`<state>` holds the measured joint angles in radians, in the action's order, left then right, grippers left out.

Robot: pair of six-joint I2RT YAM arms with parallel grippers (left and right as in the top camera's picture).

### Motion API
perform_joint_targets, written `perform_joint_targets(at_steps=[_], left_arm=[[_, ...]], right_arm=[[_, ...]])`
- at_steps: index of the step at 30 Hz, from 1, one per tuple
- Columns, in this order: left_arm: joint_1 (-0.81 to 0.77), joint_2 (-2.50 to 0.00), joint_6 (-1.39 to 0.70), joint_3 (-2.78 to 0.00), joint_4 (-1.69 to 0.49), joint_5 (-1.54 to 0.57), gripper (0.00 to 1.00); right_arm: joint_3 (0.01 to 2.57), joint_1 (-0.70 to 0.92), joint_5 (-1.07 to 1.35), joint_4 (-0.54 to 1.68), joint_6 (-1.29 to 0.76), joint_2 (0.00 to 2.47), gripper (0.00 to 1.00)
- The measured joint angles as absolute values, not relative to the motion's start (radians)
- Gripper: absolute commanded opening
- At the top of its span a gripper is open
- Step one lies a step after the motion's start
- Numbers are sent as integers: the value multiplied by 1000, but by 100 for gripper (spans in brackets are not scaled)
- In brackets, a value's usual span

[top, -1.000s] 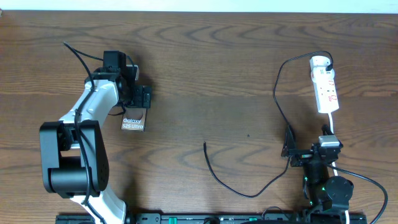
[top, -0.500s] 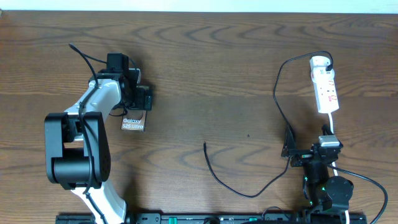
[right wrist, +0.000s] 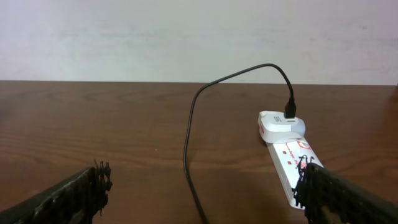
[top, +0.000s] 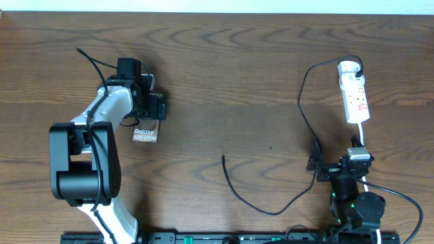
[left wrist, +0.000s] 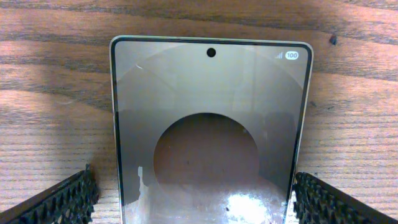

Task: Plug charger to phone and switch on socket
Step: 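Close the left gripper on the phone's top edge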

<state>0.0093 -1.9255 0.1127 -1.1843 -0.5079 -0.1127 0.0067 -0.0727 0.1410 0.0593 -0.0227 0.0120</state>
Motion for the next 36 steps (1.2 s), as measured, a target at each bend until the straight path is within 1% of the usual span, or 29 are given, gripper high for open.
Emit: perform_joint_targets(at_steps=[10,14,15,16,20,25,29,32,36], left_arm=[[9,-1925,113,-1184,-509,-113,98],[9,-1925,113,-1184,-511,-113,100],[9,-1925,113,-1184,-511,-113,98],[9,-1925,113,-1184,-511,-113,92],[9,-1925,117,-1184,-514,-110,83],[9,-1925,120,-1184,-516,-109,82],[9,-1925,120,-1184,-515,-110,78],[9,-1925,121,-1184,-515,-110,77],[9,-1925,121,-1184,-515,-110,72]], right_arm=[[7,-73,141,59,-22,12,99],[7,-73,141,59,-23,12,99],[7,-73,141,59,-22,12,99],[7,-73,141,59,-22,12,99],[7,-73,141,59,-22,12,99],[7,-73,141,59,-22,12,99],[7,-73,141,59,-22,12,99],[7,-73,141,59,-22,12,99],[7,-73,141,59,-22,12,99]])
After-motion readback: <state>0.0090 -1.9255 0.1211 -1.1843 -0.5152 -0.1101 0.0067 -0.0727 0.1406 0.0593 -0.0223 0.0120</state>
